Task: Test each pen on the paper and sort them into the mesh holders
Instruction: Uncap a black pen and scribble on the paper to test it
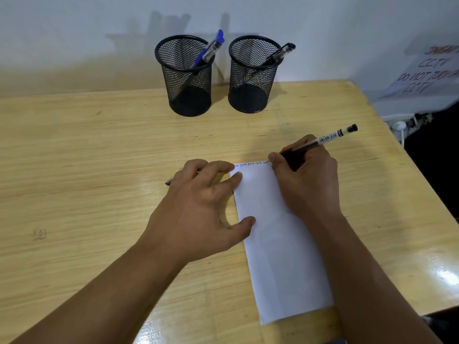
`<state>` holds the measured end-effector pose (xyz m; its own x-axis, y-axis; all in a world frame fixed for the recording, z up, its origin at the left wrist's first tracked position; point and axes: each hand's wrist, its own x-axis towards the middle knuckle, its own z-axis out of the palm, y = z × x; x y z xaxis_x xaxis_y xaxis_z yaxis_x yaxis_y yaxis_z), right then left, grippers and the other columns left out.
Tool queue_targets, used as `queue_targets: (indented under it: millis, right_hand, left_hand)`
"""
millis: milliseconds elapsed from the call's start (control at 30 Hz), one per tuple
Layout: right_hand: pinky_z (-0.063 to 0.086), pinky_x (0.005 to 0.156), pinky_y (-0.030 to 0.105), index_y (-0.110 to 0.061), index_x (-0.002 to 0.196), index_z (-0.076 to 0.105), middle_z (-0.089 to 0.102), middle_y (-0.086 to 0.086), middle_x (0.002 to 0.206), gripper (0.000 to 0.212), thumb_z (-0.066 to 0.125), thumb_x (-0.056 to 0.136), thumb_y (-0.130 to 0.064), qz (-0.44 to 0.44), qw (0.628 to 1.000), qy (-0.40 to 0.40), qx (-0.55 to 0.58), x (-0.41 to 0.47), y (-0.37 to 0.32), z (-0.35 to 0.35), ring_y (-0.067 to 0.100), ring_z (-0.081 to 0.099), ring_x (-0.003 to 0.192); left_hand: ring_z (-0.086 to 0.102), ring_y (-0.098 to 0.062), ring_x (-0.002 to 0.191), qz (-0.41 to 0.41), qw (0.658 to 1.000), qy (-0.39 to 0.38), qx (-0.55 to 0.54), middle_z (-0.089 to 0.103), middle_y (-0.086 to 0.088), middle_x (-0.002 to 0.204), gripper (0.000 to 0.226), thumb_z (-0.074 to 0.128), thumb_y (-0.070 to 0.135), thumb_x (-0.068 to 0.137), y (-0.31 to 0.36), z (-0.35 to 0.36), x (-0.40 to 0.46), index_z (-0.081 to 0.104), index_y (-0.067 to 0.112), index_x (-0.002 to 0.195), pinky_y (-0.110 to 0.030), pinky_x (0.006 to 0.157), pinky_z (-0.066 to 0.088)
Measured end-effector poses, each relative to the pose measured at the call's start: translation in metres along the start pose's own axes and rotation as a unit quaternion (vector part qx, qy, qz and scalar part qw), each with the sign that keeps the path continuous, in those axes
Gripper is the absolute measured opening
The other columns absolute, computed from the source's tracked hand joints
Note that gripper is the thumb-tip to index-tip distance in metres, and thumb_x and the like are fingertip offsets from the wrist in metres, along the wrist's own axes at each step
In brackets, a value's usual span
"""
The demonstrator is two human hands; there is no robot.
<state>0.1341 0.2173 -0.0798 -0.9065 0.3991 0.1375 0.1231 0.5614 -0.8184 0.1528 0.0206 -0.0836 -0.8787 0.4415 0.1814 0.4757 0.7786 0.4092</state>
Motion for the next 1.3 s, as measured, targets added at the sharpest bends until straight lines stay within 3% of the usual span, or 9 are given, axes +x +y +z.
queue_targets:
  millis: [900, 1067, 1300]
  right_hand:
    - [0.037, 0.056, -0.004, -0.023, 0.085, 0.057, 0.065, -0.016, 0.073, 0.015, 0.072, 0.086, -0.026, 0.005, 1.000, 0.016, -0.010, 0.0012, 0.0015, 0.0009, -0.019, 0.058, 0.069]
    - [0.038, 0.056, -0.003, -0.025, 0.086, 0.055, 0.065, -0.015, 0.075, 0.017, 0.071, 0.086, -0.026, 0.005, 1.000, 0.008, -0.019, 0.0007, 0.0018, 0.0010, -0.012, 0.061, 0.067]
    - [0.037, 0.055, -0.004, -0.028, 0.082, 0.051, 0.063, -0.016, 0.072, 0.021, 0.071, 0.086, -0.023, 0.002, 1.000, 0.008, -0.009, 0.0005, 0.0019, 0.0007, -0.020, 0.057, 0.068]
  left_hand:
    - [0.043, -0.021, 0.123, 0.007, 1.000, 0.014, -0.002, 0.055, 0.009, 0.136, 0.070, 0.061, 0.067, 0.070, -0.0009, 0.0019, -0.0007, 0.066, 0.024, 0.126, -0.047, 0.089, 0.042]
    - [0.042, -0.021, 0.123, 0.007, 1.000, 0.012, -0.002, 0.055, 0.009, 0.136, 0.070, 0.063, 0.066, 0.069, -0.0007, 0.0013, -0.0012, 0.066, 0.024, 0.126, -0.048, 0.091, 0.042]
    - [0.044, -0.023, 0.122, 0.007, 1.000, 0.013, -0.003, 0.056, 0.008, 0.136, 0.070, 0.062, 0.066, 0.069, -0.0002, 0.0009, -0.0008, 0.067, 0.024, 0.125, -0.050, 0.090, 0.044]
